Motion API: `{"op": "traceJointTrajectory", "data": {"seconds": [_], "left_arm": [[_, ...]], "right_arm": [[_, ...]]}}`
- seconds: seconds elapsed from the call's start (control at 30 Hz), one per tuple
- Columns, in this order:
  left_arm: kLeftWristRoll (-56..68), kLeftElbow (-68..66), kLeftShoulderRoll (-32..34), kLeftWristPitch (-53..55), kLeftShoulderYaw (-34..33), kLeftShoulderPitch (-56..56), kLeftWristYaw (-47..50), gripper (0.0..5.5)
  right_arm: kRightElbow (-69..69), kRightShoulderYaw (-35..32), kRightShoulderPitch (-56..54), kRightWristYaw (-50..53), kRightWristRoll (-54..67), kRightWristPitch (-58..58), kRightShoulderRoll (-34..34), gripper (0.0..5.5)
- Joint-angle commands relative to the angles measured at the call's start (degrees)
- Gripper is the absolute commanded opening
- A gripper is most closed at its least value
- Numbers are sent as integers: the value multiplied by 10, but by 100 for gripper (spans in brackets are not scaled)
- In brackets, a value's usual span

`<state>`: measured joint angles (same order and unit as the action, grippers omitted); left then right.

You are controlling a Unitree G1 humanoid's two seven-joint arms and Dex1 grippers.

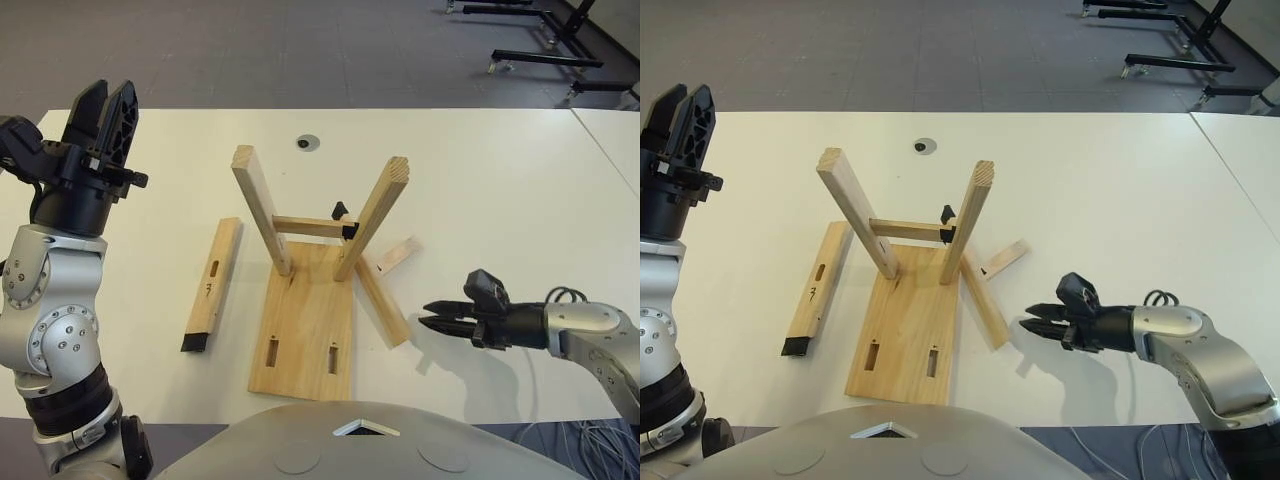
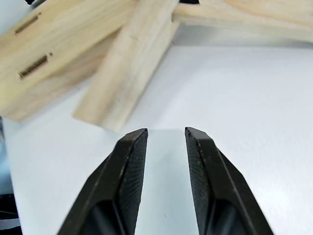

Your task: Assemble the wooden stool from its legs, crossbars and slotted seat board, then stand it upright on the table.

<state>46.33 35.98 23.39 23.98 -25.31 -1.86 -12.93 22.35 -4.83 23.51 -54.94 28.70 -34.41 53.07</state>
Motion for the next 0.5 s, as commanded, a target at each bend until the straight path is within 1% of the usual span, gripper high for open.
{"op": "traceJointTrajectory", "data": {"seconds": [0.03,0.2,0.33,0.43,0.5], "left_arm": [[-3,9,5,3,6,9,4,181],[-7,2,9,1,9,9,-1,181],[-8,-3,10,1,11,5,-3,181],[-9,-12,12,2,18,-5,-6,181],[-8,-15,15,4,19,-8,-8,181]], "right_arm": [[3,-17,80,5,-25,64,-30,218],[66,-64,108,21,69,8,-69,312],[91,-70,122,31,85,5,-87,312],[96,-43,151,42,43,47,-108,312],[145,-100,125,57,108,-17,-78,312]]}}
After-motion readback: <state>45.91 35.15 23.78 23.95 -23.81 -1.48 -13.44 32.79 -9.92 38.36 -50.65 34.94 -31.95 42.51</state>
